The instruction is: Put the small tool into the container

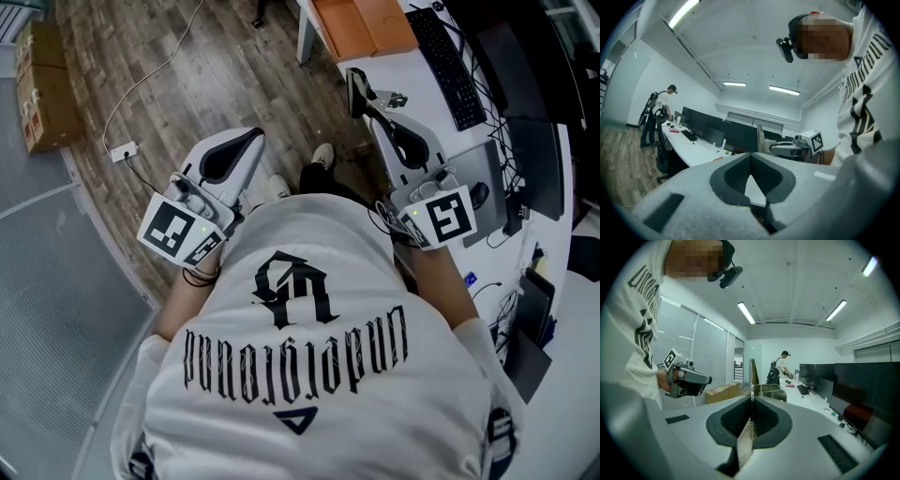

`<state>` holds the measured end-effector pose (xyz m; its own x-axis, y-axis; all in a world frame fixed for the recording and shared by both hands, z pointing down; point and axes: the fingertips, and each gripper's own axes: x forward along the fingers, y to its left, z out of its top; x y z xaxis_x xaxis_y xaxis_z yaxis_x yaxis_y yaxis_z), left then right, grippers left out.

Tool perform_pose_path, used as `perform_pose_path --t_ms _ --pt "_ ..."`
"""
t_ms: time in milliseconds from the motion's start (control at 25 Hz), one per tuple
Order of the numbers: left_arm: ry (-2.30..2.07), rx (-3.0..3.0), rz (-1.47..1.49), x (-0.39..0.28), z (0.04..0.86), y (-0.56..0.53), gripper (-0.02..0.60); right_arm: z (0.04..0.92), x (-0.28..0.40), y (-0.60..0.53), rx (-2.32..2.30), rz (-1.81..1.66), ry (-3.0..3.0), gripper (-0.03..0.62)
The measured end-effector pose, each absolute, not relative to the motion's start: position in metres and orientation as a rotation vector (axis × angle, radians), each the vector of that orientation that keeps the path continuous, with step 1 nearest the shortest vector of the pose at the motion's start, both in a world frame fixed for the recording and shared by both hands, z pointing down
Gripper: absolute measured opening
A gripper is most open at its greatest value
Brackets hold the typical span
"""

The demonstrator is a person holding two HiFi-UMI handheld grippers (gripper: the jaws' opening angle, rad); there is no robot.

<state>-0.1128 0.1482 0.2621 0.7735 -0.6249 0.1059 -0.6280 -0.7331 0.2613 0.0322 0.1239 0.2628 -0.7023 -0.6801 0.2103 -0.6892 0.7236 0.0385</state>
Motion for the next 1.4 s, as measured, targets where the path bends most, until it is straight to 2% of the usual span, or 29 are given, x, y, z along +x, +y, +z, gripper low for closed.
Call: perform_pose_path --t_ms 800,1400 --pt "-0.933 2.76 0.04 0.009 0.252 0.026 0.012 0.266 0.137 0.015 1.12 0.091 -2.749 0.014" --pt "-0.764 2.819 0.043 0.011 0.247 -0.035 0.012 0.268 0.132 -0.025 1.248 0.126 -2.68 0.015"
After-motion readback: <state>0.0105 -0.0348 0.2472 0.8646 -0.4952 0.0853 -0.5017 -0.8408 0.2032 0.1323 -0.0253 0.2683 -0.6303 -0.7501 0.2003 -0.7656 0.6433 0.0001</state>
